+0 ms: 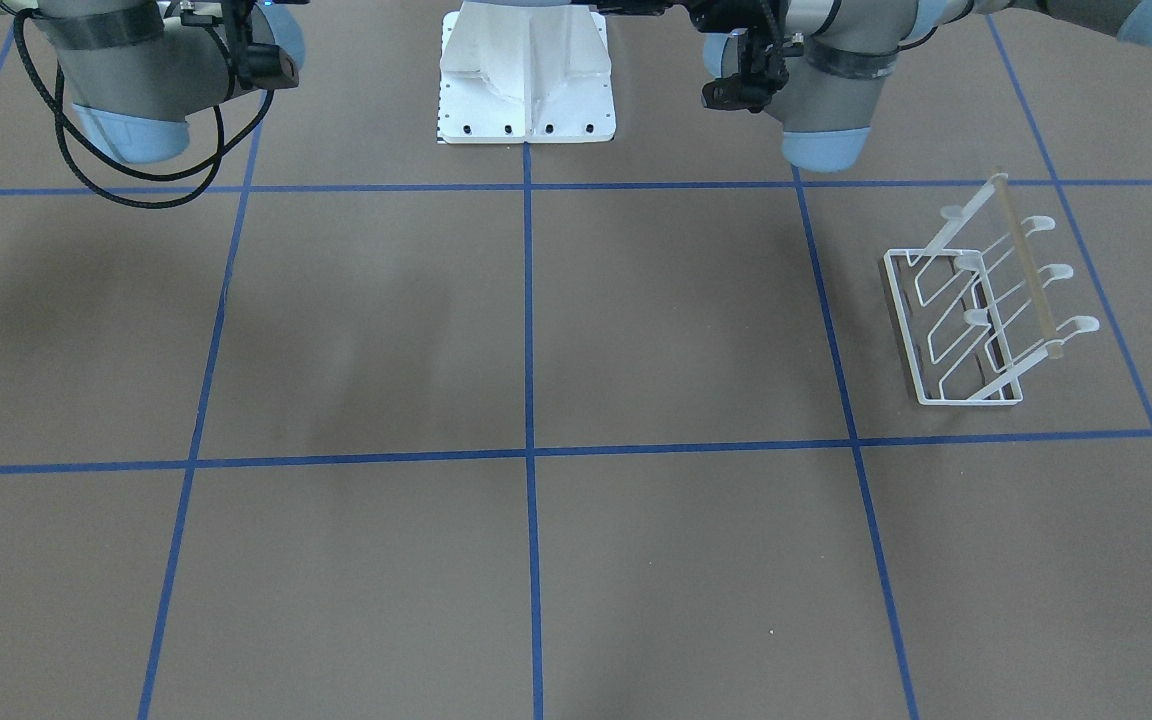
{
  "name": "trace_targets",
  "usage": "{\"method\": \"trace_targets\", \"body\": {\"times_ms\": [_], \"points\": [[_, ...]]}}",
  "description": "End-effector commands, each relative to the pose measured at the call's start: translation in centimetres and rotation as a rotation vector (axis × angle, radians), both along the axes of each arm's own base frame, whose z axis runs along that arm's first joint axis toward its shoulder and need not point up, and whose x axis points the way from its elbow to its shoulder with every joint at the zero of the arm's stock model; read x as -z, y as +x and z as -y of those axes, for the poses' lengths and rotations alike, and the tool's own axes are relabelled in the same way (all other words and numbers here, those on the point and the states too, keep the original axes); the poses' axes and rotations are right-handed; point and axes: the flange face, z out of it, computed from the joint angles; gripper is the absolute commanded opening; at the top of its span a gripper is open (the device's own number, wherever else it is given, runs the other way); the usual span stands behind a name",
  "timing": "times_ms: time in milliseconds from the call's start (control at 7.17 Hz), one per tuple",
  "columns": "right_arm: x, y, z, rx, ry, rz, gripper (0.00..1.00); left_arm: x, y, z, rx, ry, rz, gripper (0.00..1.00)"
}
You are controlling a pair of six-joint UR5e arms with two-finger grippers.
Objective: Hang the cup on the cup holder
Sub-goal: 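Close the left gripper on the cup's closed end beside the right gripper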
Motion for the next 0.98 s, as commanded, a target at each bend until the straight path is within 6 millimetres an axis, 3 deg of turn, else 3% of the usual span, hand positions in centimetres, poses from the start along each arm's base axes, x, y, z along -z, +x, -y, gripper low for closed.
{"method": "trace_targets", "body": {"times_ms": [0, 837], "points": [[0.02, -0.27, -0.24, 0.004, -0.002, 0.005, 0.0, 0.18, 0.14, -0.26, -0.006, 0.002, -0.004, 0.97], [0.17, -1.06, -0.53, -0.003, -0.027, 0.023, 0.0, 0.53, -0.05, -0.72, -0.013, 0.008, -0.015, 0.97]]}}
